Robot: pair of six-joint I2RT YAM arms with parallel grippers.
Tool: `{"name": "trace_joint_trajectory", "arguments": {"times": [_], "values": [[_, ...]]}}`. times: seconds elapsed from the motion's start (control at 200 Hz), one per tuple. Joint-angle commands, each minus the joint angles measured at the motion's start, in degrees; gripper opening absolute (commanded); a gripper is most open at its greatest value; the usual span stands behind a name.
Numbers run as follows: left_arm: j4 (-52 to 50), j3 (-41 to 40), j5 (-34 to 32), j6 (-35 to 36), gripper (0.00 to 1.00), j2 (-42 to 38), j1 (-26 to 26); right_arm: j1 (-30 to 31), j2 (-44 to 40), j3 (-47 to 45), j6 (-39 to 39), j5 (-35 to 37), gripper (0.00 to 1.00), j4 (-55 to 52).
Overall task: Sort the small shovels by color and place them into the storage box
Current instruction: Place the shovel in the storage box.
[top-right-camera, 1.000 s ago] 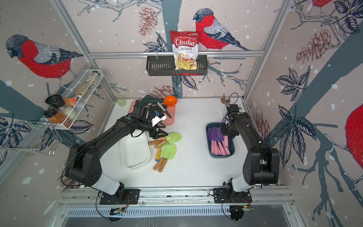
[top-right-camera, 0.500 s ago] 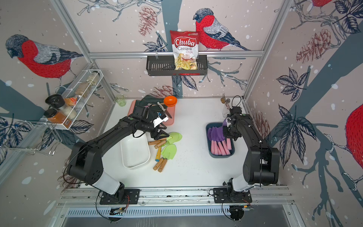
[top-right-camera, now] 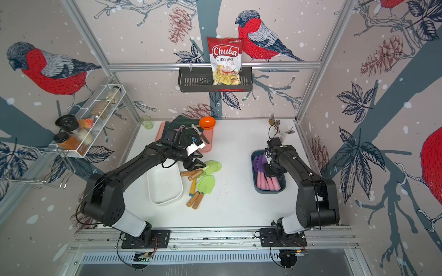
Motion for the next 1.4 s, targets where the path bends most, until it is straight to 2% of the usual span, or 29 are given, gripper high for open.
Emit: {"name": "trace_joint_trajectory", "arguments": {"times": [0.0,0.175,0.3,0.36,0.475,0.6,0.74,0.996,1.081,1.216,1.396], "values": [[0.1,0.1,0.4,-0.2,0.75,-0.2,-0.1,-0.6,-0.7,0.6,-0.1,3.4,0.23,0.5],[0.4,0.1,0.3,-0.4,0.75,-0.2,-0.2,-0.8,1.1,2.3,-0.1,2.9,0.26,-0.3],[0.2,0.0,0.0,0.0,0.75,-0.4,-0.2,-0.6,2.9,3.1,0.2,3.2,0.47,-0.5],[0.1,0.0,-0.1,0.0,0.75,-0.4,-0.2,-0.7,3.7,3.8,0.3,3.4,0.51,-0.8],[0.1,0.0,-0.2,0.1,0.75,-0.4,-0.2,-1.1,5.8,6.2,1.2,2.7,0.51,-1.6],[0.0,0.1,-0.6,0.3,0.75,-0.3,-0.2,-3.0,9.3,10.0,2.8,-1.3,0.45,-2.9],[-0.3,-0.1,-1.0,0.7,0.75,-0.5,-0.2,-4.0,12.1,11.7,4.2,-2.6,0.41,-4.0],[0.0,-0.5,-1.6,0.8,0.76,-0.4,-0.2,-3.4,10.6,13.5,6.1,-2.6,0.41,-5.5],[1.2,-0.5,-3.8,-0.5,0.76,-0.4,-0.2,-0.7,9.3,14.6,8.0,-1.1,0.42,-5.4],[1.6,0.2,-9.4,-0.2,0.75,0.3,-0.2,7.1,7.0,16.1,14.3,0.3,0.43,-1.9],[0.9,3.0,-16.7,0.7,0.72,3.6,-0.2,19.5,4.1,12.9,27.8,-0.6,0.43,11.6]]}}
